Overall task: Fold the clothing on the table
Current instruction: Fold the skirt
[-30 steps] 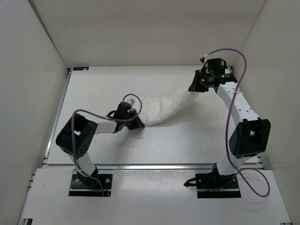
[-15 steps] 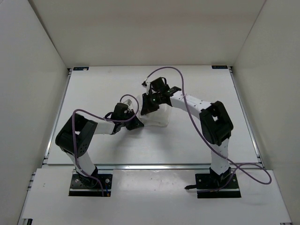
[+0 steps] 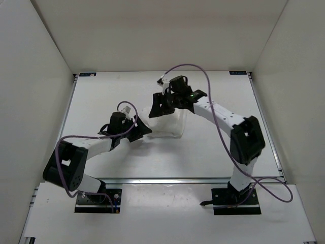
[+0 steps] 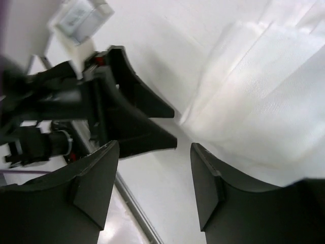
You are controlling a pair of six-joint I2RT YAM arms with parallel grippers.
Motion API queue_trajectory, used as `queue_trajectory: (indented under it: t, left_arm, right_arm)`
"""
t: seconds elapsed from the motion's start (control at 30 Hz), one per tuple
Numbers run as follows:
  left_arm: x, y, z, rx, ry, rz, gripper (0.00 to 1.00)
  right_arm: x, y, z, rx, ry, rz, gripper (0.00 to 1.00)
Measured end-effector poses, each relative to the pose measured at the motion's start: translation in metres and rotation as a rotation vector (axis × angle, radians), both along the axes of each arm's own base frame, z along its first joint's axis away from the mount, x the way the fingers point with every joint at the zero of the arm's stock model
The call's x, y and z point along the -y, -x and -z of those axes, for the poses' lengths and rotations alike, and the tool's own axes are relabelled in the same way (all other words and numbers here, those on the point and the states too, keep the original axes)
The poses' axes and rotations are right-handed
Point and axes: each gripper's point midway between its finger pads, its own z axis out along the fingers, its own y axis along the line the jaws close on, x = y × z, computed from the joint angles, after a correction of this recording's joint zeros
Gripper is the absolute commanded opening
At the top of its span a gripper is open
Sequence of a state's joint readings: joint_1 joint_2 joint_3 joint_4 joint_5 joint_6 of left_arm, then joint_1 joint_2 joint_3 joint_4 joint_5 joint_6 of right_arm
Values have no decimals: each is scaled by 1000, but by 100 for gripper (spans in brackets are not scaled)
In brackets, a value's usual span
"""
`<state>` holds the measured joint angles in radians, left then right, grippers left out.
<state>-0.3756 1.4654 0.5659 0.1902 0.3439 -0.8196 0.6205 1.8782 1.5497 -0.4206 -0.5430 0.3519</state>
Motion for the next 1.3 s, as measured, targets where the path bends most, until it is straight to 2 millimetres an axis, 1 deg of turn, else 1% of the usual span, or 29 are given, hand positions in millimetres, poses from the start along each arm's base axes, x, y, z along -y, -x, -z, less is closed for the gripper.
queue_trajectory:
  t: [0.03, 0.07, 0.1, 0.17, 0.2, 0.23, 0.27, 0.3, 0.33, 0.37, 0.43, 0.47, 0.53, 0.63, 0.73, 0.83, 0.9, 0.93, 0.97, 1.0, 1.07, 1.1, 1.13, 1.2, 1.27, 1.3]
  left_arm:
    - [-3, 0, -7, 14, 6, -7, 85]
    - [-6, 1, -14, 30, 12, -12, 88]
    - [-9, 2, -20, 46, 17, -16, 99]
    - [-16, 9, -30, 71, 22, -21, 99]
    - [-21, 13, -34, 79, 21, -27, 99]
    - [-26, 18, -38, 87, 18, -29, 99]
    - [-31, 22, -42, 95, 16, -34, 99]
    - [-38, 25, -48, 106, 13, -43, 99]
    - [-44, 26, -53, 117, 10, -54, 98]
    - [-49, 28, -60, 135, 8, -65, 99]
    - [-61, 32, -73, 170, -2, -94, 98]
    - [-65, 34, -80, 188, -9, -106, 99]
    - [-70, 39, -94, 220, -20, -109, 99]
    - [-73, 43, -106, 237, -33, -101, 99]
    - [-74, 50, -102, 215, -45, -91, 99]
    - [-76, 57, -96, 186, -63, -85, 99]
    - [-80, 61, -95, 177, -80, -80, 98]
    - [-82, 62, -95, 175, -91, -78, 98]
    - [-83, 62, -96, 175, -101, -76, 99]
    - [-85, 62, -97, 170, -114, -71, 99]
    - [-87, 62, -100, 159, -143, -53, 98]
    - [-88, 61, -102, 153, -160, -43, 99]
    - [-88, 60, -102, 147, -177, -32, 99]
    - [-90, 59, -101, 136, -216, -8, 99]
    - [-92, 62, -98, 122, -251, 16, 98]
    - [-94, 64, -95, 117, -268, 27, 99]
  right_arm:
    - [4, 2, -18, 32, -28, 6, 57]
    - [11, 4, -36, 64, -55, 13, 56]
    - [20, 6, -54, 94, -84, 26, 55]
    - [40, 9, -85, 155, -141, 59, 55]
    - [50, 9, -93, 175, -158, 74, 55]
    - [60, 8, -100, 192, -176, 92, 51]
    - [68, 6, -101, 202, -186, 110, 40]
    - [75, 3, -98, 201, -189, 130, 24]
    - [80, -1, -92, 195, -195, 144, 14]
    - [81, -4, -85, 179, -200, 150, 1]
    - [79, -12, -63, 121, -211, 149, 0]
    - [74, -17, -51, 85, -219, 141, 0]
    - [61, -28, -23, 19, -229, 123, 1]
    - [40, -34, 26, -104, -235, 120, 0]
    - [21, -28, 75, -231, -210, 135, 0]
    - [12, -19, 117, -341, -153, 167, 0]
    - [7, -20, 128, -379, -124, 179, 0]
    - [6, -23, 126, -381, -113, 181, 0]
    - [5, -27, 122, -371, -106, 182, 0]
    - [3, -32, 113, -351, -104, 177, 0]
    - [-1, -40, 87, -282, -112, 164, 0]
    - [1, -40, 68, -246, -119, 161, 1]
    - [4, -37, 47, -209, -129, 158, 2]
    - [18, -30, -10, -94, -173, 158, 4]
    - [37, -13, -71, 48, -236, 158, 4]
    - [51, -5, -97, 114, -265, 169, 5]
